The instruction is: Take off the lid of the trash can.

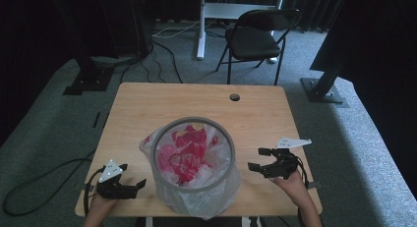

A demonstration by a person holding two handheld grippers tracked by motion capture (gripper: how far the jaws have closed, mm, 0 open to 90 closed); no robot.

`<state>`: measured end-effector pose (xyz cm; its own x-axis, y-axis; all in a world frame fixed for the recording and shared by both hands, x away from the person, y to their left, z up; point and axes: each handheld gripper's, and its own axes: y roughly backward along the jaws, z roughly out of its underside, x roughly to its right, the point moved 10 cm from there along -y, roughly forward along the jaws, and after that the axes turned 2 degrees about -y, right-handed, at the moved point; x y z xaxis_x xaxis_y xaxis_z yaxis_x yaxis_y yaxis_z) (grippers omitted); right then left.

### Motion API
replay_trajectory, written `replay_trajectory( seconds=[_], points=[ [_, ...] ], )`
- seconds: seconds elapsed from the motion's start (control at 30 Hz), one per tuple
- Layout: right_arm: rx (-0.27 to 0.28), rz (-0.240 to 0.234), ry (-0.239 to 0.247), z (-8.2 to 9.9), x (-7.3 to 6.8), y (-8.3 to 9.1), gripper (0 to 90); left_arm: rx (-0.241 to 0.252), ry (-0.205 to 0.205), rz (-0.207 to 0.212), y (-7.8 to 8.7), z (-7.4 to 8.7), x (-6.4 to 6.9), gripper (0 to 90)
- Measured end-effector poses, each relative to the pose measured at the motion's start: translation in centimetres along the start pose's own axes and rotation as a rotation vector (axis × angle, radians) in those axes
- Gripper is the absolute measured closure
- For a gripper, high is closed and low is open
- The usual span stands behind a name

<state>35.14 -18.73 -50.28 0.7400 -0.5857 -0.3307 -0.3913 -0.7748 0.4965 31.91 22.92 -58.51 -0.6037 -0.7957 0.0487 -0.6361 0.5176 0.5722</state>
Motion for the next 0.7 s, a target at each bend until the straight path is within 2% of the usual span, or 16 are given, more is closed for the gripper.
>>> replay_trajectory(
  seconds=[0.07, 0.17, 0.2, 0.37, 0.7],
  points=[
    [0.018, 0.003, 0.012, -0.6, -0.2, 0.7, 11.0, 0.000, -0.001, 0.013, 0.0, 0.2, 0.0, 1.7],
    [0.068, -0.005, 0.021, -2.1, -0.7, 2.1, 11.0, 0.044, 0.027, 0.073, 0.0, -0.4, 0.4, 1.7],
    [0.090, -0.011, 0.028, -2.8, -1.0, 2.6, 11.0, 0.048, 0.023, 0.078, -0.1, -0.5, 0.5, 1.7],
    [0.180, -0.027, 0.087, -6.4, -2.7, 4.6, 11.0, 0.007, 0.010, 0.083, -1.0, 0.0, 0.6, 1.7],
    [0.187, -0.063, 0.179, -11.9, -5.4, 5.1, 11.0, -0.012, 0.015, 0.101, -1.5, 0.5, 0.6, 1.8]
  ],
)
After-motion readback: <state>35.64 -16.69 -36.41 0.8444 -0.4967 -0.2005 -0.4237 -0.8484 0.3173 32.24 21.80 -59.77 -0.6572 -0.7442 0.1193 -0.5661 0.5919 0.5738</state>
